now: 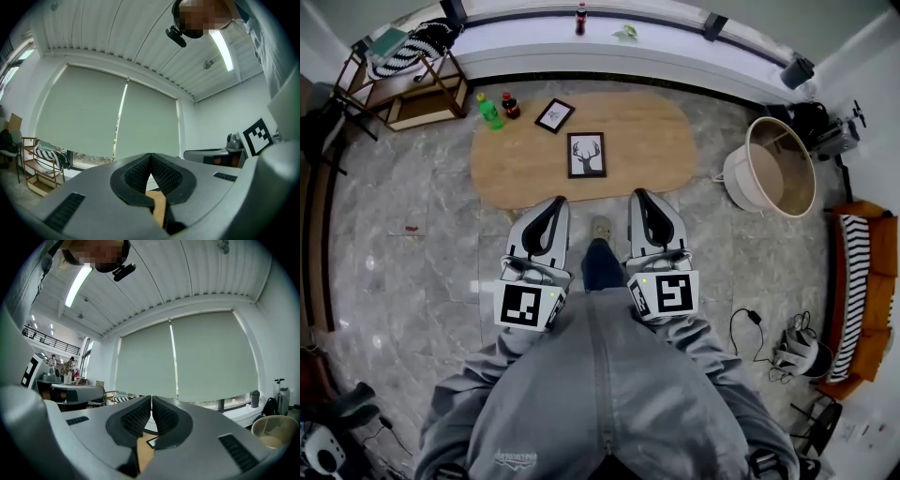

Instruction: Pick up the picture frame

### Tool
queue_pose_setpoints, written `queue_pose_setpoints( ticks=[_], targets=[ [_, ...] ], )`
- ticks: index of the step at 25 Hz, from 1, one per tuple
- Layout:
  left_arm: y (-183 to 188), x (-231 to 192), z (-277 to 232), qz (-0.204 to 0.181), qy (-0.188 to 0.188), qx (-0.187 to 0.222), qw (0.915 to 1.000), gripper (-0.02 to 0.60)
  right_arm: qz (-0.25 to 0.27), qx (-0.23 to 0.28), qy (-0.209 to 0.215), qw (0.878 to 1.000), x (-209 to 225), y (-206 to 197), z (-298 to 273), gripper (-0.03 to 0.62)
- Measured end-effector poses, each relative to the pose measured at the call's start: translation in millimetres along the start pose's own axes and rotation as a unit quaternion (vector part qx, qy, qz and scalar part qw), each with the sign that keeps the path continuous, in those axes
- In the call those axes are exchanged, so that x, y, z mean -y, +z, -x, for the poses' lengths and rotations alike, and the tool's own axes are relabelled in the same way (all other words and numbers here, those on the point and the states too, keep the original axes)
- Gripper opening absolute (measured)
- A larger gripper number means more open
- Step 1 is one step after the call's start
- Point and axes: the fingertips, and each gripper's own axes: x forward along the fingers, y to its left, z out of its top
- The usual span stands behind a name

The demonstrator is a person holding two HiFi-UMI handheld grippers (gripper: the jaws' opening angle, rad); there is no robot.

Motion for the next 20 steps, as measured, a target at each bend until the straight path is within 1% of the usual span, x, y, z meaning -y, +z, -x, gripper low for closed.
queue_pose_setpoints(
  ticks=[3,8,11,16,20],
  targets=[
    [-4,-21,-48,-0.001,0.007,-0.007,0.9999,0.017,-0.012,-0.011,0.008,1.000,27,-9,-50,0.032],
    [-23,-52,-134,0.025,0.014,-0.028,0.9992,0.017,-0.017,-0.038,0.034,0.999,72,-24,-132,0.032],
    [-34,-70,-185,0.031,0.023,-0.036,0.9986,0.017,-0.016,-0.053,0.052,0.997,97,-35,-179,0.032],
    [-43,-100,-255,0.027,0.043,-0.048,0.9975,0.017,-0.020,-0.066,0.078,0.995,133,-46,-247,0.032],
    [-47,-117,-292,0.019,0.053,-0.051,0.9971,0.017,-0.017,-0.067,0.098,0.993,151,-54,-287,0.032]
  ],
)
